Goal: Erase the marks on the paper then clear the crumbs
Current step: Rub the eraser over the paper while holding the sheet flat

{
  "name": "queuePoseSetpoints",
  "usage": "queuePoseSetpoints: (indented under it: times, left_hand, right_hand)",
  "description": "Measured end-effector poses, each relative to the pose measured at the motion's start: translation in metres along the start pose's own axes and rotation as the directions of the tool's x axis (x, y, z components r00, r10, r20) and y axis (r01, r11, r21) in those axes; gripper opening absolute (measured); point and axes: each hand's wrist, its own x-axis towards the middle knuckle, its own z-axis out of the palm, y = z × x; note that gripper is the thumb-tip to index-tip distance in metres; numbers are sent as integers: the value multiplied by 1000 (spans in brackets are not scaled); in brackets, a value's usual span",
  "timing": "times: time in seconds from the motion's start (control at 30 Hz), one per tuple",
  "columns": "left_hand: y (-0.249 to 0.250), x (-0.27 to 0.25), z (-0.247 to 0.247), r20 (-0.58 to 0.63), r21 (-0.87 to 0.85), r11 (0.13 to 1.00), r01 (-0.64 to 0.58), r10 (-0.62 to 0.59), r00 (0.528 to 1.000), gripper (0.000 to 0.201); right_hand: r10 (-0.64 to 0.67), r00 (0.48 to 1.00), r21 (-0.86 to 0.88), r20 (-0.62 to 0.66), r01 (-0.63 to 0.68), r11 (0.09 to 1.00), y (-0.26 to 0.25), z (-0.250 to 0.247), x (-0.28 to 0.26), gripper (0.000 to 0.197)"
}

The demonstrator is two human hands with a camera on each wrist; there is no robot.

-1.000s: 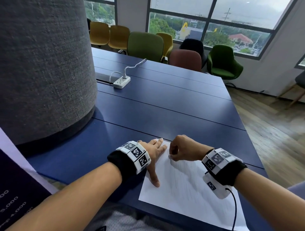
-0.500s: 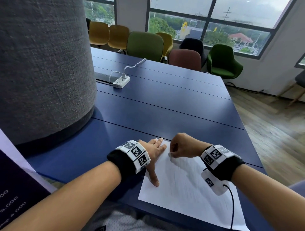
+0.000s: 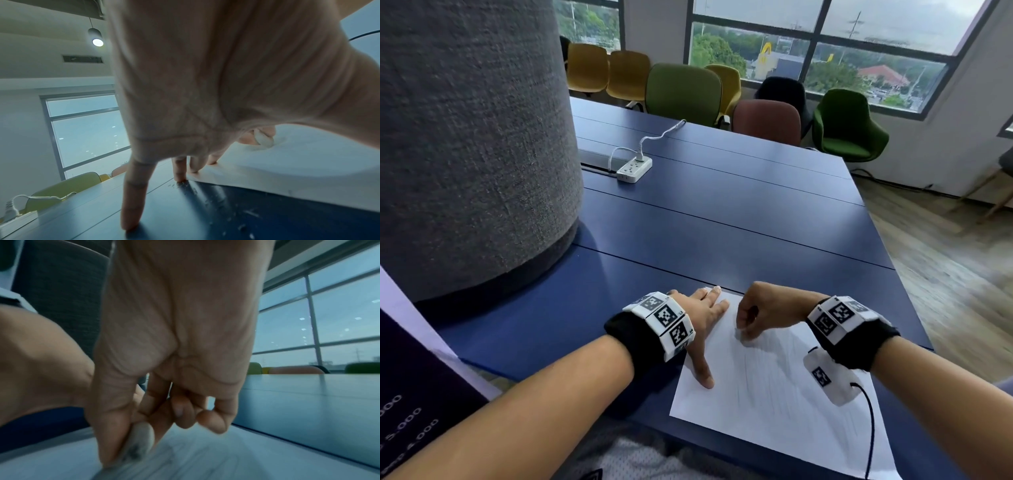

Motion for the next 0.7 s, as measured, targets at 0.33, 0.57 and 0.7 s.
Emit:
queuePoseSetpoints:
  times: [0.33,0.57,0.7]
  left_hand:
    - [1,2,-2,23,34,999,6,-7,1000,146]
    - [0,3,0,21,60,998,-11,10,1000,147]
    - [1,3,-1,33,50,999,-13,11,999,148]
  right_hand:
    - [12,995,19,-96,-10,1000,6,-5,6,14]
    - [52,975,78,-216,-36,996,12,-4,10,6]
    - [93,972,91,-214,-75,993,14,-10,11,6]
